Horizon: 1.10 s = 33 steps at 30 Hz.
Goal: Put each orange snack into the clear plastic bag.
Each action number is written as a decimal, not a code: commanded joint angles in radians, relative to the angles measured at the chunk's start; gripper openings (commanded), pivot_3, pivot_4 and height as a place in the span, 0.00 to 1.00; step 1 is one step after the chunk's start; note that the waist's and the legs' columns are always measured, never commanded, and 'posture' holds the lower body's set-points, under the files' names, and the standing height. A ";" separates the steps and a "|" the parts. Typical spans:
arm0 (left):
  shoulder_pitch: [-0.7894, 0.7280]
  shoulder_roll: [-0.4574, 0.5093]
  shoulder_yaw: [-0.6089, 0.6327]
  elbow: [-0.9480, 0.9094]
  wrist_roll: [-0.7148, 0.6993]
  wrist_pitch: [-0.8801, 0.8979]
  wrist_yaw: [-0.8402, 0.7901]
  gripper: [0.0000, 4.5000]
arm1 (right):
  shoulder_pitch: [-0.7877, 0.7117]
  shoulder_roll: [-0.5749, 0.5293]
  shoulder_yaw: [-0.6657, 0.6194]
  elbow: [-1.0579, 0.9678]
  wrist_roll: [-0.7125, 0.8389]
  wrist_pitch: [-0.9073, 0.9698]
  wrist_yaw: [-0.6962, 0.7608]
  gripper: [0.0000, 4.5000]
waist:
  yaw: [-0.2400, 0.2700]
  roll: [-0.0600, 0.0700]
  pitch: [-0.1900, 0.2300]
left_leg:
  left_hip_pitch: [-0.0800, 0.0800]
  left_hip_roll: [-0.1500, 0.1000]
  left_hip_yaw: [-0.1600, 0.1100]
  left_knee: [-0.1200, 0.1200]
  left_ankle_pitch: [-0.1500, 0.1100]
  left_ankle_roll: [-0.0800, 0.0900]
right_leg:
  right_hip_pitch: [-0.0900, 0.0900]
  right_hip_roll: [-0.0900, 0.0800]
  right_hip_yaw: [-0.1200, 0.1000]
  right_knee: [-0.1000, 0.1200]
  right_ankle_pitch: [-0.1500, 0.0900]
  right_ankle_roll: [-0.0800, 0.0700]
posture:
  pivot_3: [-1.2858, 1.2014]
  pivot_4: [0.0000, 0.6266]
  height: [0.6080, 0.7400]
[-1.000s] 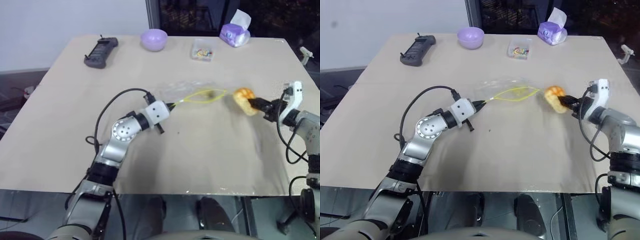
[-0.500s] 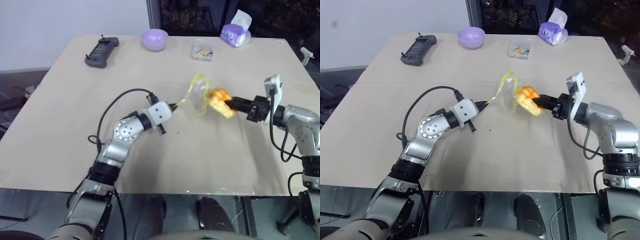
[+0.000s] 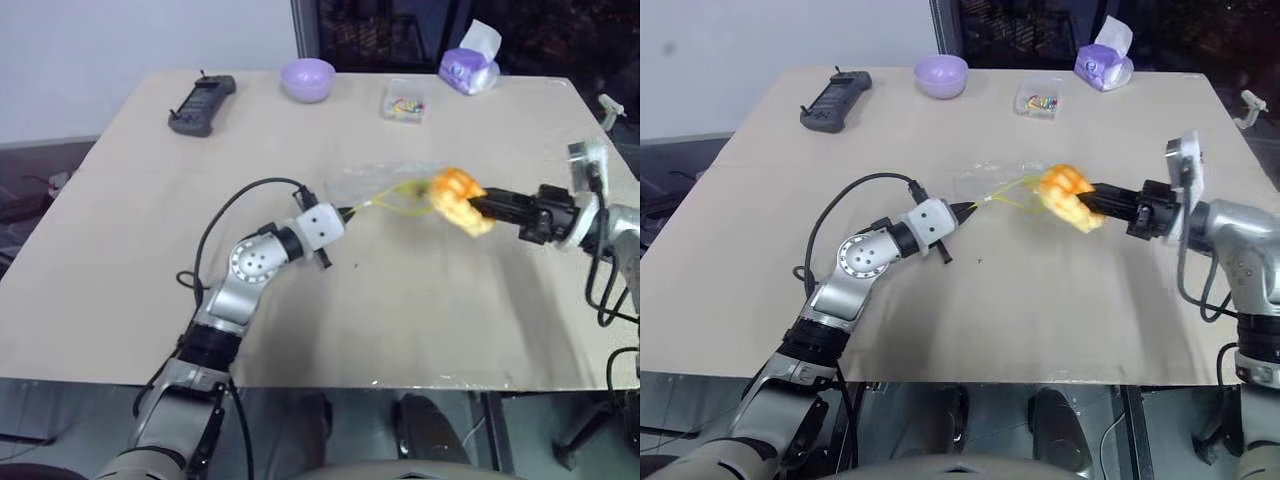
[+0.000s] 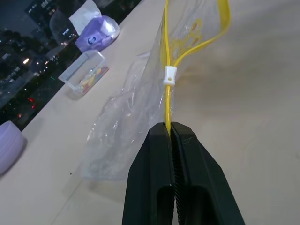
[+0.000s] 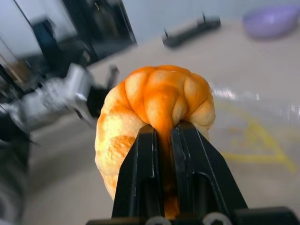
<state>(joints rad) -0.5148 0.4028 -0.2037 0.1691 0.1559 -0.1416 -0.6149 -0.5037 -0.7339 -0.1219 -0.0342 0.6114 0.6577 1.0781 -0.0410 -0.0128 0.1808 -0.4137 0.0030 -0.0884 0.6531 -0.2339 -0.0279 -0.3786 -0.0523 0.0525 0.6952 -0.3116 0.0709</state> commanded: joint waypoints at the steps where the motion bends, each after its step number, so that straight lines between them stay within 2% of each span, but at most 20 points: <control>1: -0.019 -0.002 0.001 -0.018 -0.002 -0.019 0.007 0.00 | -0.022 0.007 0.039 0.007 -0.043 -0.022 -0.015 0.01 | 0.001 0.000 0.000 | 0.000 0.000 0.000 0.000 0.000 0.000 | 0.000 0.000 0.000 0.000 0.000 0.000 | 0.52 0.24 1.00; 13: -0.009 -0.004 -0.036 -0.045 -0.008 -0.091 -0.035 0.00 | -0.202 0.093 0.121 0.228 -0.176 0.074 -0.173 0.01 | 0.003 0.000 0.000 | -0.001 -0.001 0.000 0.000 0.000 0.000 | 0.000 0.000 0.000 -0.001 0.000 0.000 | 0.52 0.24 1.00; 21: -0.029 -0.007 -0.066 -0.013 0.000 -0.156 -0.061 0.00 | -0.338 0.262 0.036 0.297 -0.164 0.314 -0.446 0.01 | -0.001 0.000 0.000 | 0.000 0.000 0.000 0.000 0.000 0.000 | -0.001 0.000 0.000 0.000 0.000 0.000 | 0.52 0.24 1.00; 22: -0.030 -0.009 -0.068 -0.010 0.000 -0.157 -0.060 0.00 | -0.346 0.276 0.026 0.291 -0.162 0.325 -0.471 0.15 | 0.000 0.000 0.000 | -0.001 0.000 0.000 0.000 0.000 0.000 | -0.001 0.000 0.000 0.000 0.000 0.000 | 0.52 0.24 1.00; 24: -0.032 -0.011 -0.072 -0.007 -0.001 -0.158 -0.058 0.00 | -0.353 0.293 0.015 0.275 -0.165 0.344 -0.506 0.27 | 0.004 0.000 0.000 | -0.001 0.000 -0.001 0.000 0.000 0.000 | -0.001 0.000 0.000 -0.001 0.000 0.000 | 0.52 0.24 1.00; 27: -0.032 -0.011 -0.069 0.000 -0.002 -0.156 -0.052 0.00 | -0.371 0.316 -0.044 0.237 -0.128 0.399 -0.554 0.53 | 0.004 0.000 0.000 | -0.002 -0.001 -0.001 0.000 0.000 0.000 | -0.001 -0.001 0.000 -0.001 0.000 0.000 | 0.52 0.24 1.00; 31: -0.033 -0.008 -0.064 0.016 0.003 -0.154 -0.041 0.00 | -0.367 0.296 -0.086 0.179 -0.087 0.450 -0.562 0.94 | 0.001 0.000 0.000 | -0.001 -0.001 -0.001 0.000 0.000 0.000 | -0.001 0.000 0.000 0.000 0.000 0.000 | 0.52 0.24 1.00; 33: -0.033 -0.009 -0.062 0.020 0.003 -0.152 -0.037 0.00 | -0.327 0.249 -0.065 0.125 -0.065 0.445 -0.493 0.94 | 0.002 0.000 0.000 | -0.001 -0.001 -0.001 0.000 0.000 0.000 | -0.001 0.000 0.000 0.000 0.000 0.000 | 0.52 0.24 1.00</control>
<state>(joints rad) -0.5358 0.3949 -0.2767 0.2027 0.1583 -0.2738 -0.6660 -0.8369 -0.4526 -0.1719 0.1617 0.5166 1.1036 0.5421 -0.0392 -0.0123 0.1809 -0.4154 0.0024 -0.0891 0.6528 -0.2339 -0.0279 -0.3796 -0.0526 0.0520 0.6945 -0.3116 0.0708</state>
